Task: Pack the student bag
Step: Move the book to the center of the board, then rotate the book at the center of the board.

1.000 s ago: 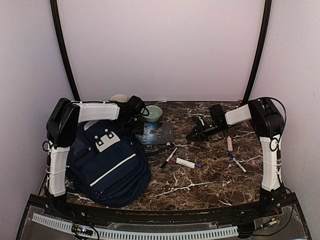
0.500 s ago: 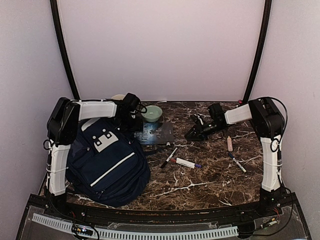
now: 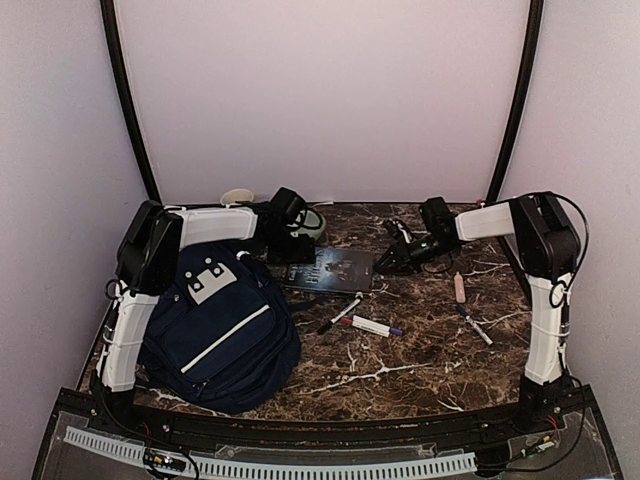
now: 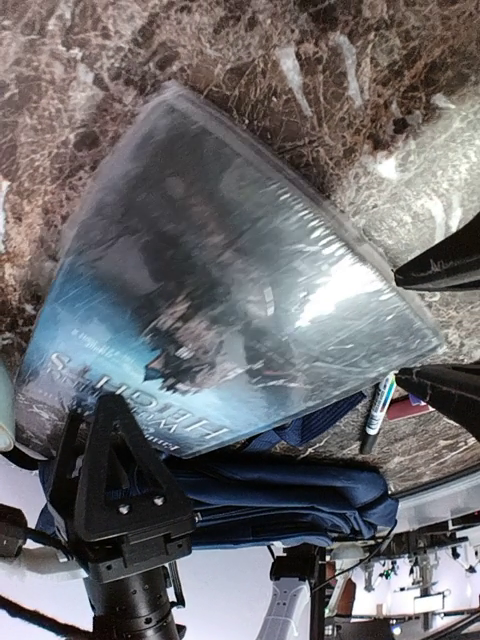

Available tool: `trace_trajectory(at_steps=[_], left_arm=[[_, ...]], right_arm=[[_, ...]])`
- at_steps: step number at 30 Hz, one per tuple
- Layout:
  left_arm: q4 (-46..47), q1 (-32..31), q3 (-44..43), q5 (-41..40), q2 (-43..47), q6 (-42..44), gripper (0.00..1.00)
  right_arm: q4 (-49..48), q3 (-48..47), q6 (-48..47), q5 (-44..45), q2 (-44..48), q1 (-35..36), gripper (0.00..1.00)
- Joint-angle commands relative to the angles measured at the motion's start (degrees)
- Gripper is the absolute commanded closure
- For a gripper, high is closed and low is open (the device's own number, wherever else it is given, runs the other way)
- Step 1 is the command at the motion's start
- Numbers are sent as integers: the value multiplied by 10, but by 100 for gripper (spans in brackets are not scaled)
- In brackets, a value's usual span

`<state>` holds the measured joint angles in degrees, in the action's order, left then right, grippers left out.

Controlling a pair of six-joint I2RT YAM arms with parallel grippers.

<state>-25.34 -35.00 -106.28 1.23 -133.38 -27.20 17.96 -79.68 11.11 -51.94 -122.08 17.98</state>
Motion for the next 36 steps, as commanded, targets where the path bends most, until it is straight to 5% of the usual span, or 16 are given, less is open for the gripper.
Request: trace_trajectory(at_steps=[1, 12, 16, 22, 36], left_arm=[[-6, -44, -11, 42, -25, -4, 28], [0, -81, -87, -9, -44, -25, 28], [-1, -81, -50, -54, 25, -37, 27], [70, -99, 50, -19, 112, -95, 27], [113, -135, 158, -42, 131, -281, 30]], right_arm=[[40, -1, -62, 66, 64, -5, 73], [132, -45, -226, 207, 72, -17, 53], [132, -57, -240, 235, 46, -16, 49], [119, -73, -229, 224, 11, -16, 48], [107, -23, -210, 248, 21, -15, 51]])
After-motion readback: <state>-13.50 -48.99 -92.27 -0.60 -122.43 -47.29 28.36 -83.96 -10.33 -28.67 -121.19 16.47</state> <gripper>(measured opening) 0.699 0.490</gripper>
